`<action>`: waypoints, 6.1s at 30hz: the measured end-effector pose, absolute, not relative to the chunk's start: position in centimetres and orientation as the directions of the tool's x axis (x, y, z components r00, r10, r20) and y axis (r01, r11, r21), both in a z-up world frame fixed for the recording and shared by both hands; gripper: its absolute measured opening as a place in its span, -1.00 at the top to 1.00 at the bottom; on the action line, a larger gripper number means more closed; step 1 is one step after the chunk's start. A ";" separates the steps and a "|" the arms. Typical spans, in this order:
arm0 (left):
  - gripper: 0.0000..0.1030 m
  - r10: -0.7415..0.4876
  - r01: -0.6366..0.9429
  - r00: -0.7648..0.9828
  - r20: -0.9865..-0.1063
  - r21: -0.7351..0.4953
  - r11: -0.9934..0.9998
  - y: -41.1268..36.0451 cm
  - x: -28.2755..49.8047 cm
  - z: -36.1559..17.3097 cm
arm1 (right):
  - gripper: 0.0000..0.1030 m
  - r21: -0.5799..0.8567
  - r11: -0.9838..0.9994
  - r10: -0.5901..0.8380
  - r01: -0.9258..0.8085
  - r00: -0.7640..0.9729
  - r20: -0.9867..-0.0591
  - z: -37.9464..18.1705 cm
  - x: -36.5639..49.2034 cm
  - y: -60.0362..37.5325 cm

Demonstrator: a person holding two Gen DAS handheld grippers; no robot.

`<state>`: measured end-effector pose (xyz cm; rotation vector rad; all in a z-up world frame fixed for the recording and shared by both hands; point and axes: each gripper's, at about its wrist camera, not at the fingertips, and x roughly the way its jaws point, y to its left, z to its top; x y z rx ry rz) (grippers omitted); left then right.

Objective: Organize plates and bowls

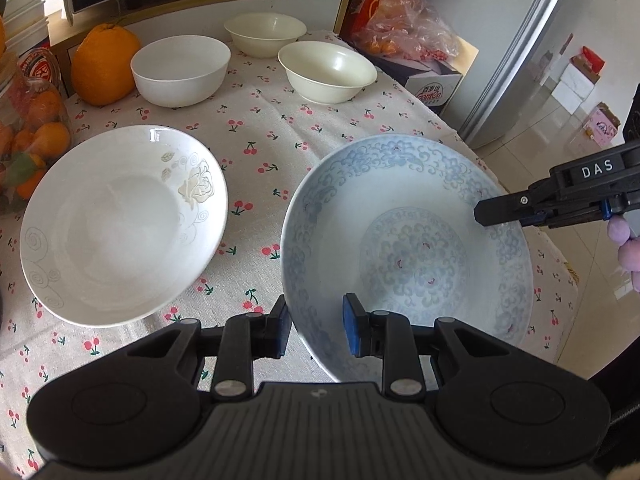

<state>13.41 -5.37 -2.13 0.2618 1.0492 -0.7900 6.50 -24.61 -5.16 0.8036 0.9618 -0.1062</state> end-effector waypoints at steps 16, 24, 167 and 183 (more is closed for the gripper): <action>0.52 -0.395 0.721 0.295 -0.870 -0.068 0.689 -7.3 12.0 -3.0 | 0.60 0.424 0.807 0.135 0.412 0.570 -0.811 -5.0 6.9 -23.9; 0.52 -0.353 0.742 0.341 -0.871 0.019 0.670 -8.0 11.0 -3.2 | 0.60 0.335 0.863 0.066 0.378 0.573 -0.817 -4.3 7.1 -23.0; 0.51 -0.171 0.130 0.518 -0.838 -0.120 0.984 4.9 22.0 -3.0 | 0.64 0.324 0.921 0.142 0.215 0.589 -0.796 -8.6 24.0 -10.1; 0.59 -0.258 0.154 0.518 -0.816 -0.208 0.966 5.2 22.0 -2.6 | 0.66 0.316 0.923 0.125 0.219 0.607 -0.785 -7.1 23.2 -11.0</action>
